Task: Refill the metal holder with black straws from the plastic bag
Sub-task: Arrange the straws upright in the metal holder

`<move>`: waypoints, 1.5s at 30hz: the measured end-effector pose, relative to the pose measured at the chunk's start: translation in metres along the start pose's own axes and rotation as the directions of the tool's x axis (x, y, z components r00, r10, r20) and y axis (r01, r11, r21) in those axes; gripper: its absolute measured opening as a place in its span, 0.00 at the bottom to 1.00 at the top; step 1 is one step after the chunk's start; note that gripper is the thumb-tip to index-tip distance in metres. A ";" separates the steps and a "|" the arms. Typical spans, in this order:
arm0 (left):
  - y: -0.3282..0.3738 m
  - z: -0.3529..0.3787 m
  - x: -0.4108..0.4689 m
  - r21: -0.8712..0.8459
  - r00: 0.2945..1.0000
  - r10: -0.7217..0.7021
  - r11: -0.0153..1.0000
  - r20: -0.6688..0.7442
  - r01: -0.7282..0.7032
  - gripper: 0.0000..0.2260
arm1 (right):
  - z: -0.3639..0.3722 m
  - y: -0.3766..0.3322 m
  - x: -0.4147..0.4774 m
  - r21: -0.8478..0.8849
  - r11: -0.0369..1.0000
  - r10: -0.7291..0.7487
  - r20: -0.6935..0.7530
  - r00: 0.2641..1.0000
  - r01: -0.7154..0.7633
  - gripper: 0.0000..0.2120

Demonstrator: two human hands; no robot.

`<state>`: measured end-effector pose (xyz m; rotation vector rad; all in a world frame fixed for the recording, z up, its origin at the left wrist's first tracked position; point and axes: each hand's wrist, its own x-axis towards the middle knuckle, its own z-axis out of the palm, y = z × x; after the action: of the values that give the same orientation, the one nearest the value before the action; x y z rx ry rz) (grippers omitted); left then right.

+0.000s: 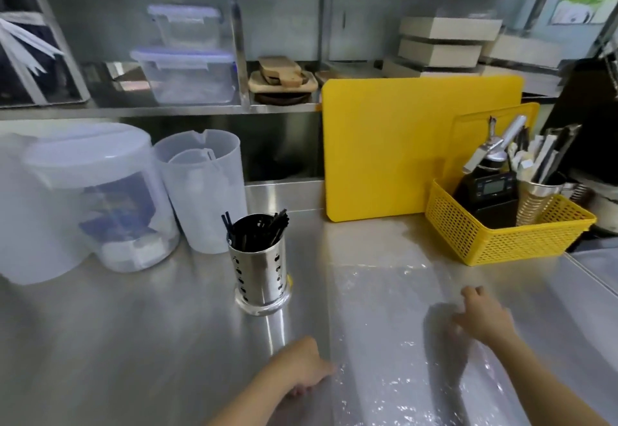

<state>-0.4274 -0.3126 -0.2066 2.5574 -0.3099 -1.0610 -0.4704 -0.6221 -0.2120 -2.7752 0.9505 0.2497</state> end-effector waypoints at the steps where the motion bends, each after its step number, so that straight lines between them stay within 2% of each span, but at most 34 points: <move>1: -0.004 -0.010 -0.002 0.041 0.999 0.028 0.999 -0.024 -0.027 0.12 | -0.011 -0.007 0.002 0.083 0.996 -0.022 -0.006 1.000 0.022 0.21; 3: -0.012 -0.031 -0.008 0.044 0.989 0.099 0.995 -0.113 -0.094 0.10 | -0.033 -0.028 0.002 0.295 0.951 -0.086 -0.028 0.996 0.090 0.18; 6: -0.019 -0.061 -0.022 -0.157 0.918 0.198 0.952 -0.344 -0.264 0.07 | -0.057 -0.072 -0.009 0.437 0.856 -0.229 -0.159 0.960 0.276 0.11; 9: -0.021 -0.089 -0.041 -0.312 0.737 0.149 0.838 -0.659 -0.448 0.06 | -0.069 -0.123 -0.030 0.515 0.733 -0.359 -0.263 0.895 0.445 0.06; 11: -0.025 -0.102 -0.049 -0.332 0.601 0.060 0.787 -0.797 -0.519 0.07 | -0.069 -0.153 -0.042 0.573 0.640 -0.436 -0.278 0.856 0.513 0.03; 14: -0.033 -0.115 -0.050 -0.296 0.439 -0.033 0.784 -0.898 -0.546 0.06 | -0.066 -0.194 -0.055 0.650 0.501 -0.518 -0.305 0.799 0.572 0.03; 16: -0.037 -0.122 -0.047 -0.297 0.397 -0.063 0.772 -0.916 -0.562 0.04 | -0.066 -0.216 -0.059 0.703 0.417 -0.535 -0.323 0.781 0.576 0.02; 18: -0.041 -0.128 -0.043 -0.308 0.404 -0.072 0.771 -0.912 -0.557 0.03 | -0.067 -0.235 -0.059 0.717 0.368 -0.540 -0.353 0.764 0.592 0.03; 21: -0.044 -0.134 -0.036 -0.304 0.431 -0.061 0.797 -0.900 -0.523 0.06 | -0.071 -0.255 -0.056 0.713 0.350 -0.522 -0.390 0.758 0.608 0.07; 23: -0.046 -0.136 -0.032 -0.300 0.472 -0.044 0.823 -0.880 -0.482 0.11 | -0.073 -0.264 -0.051 0.714 0.353 -0.516 -0.391 0.763 0.605 0.08; 25: -0.048 -0.137 -0.028 -0.296 0.514 -0.025 0.841 -0.858 -0.453 0.14 | -0.074 -0.270 -0.046 0.702 0.364 -0.541 -0.376 0.752 0.613 0.05; 28: -0.050 -0.137 -0.024 -0.288 0.556 -0.006 0.860 -0.831 -0.421 0.15 | -0.078 -0.277 -0.039 0.623 0.405 -0.581 -0.390 0.715 0.669 0.03; 31: -0.052 -0.137 -0.022 -0.269 0.542 0.005 0.864 -0.840 -0.425 0.12 | -0.095 -0.284 -0.037 0.448 0.446 -0.686 -0.384 0.617 0.775 0.05; 33: -0.051 -0.136 -0.021 -0.252 0.530 0.026 0.859 -0.847 -0.446 0.11 | -0.109 -0.293 -0.035 0.352 0.465 -0.755 -0.320 0.572 0.812 0.06; 39: -0.050 -0.134 -0.015 -0.225 0.519 0.056 0.858 -0.853 -0.462 0.11 | -0.106 -0.315 -0.033 0.094 0.557 -0.819 -0.105 0.565 0.825 0.10; 42: -0.051 -0.135 -0.013 -0.214 0.526 0.065 0.866 -0.848 -0.452 0.10 | -0.094 -0.313 -0.030 0.114 0.574 -0.812 -0.050 0.582 0.811 0.12; 45: -0.052 -0.137 -0.012 -0.185 0.524 0.084 0.879 -0.847 -0.440 0.10 | -0.091 -0.304 -0.031 0.193 0.536 -0.810 -0.155 0.565 0.822 0.12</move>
<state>-0.3342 -0.2289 -0.1300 2.2228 -0.1953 0.2616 -0.2977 -0.3906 -0.0775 -2.6402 -0.3918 -0.0911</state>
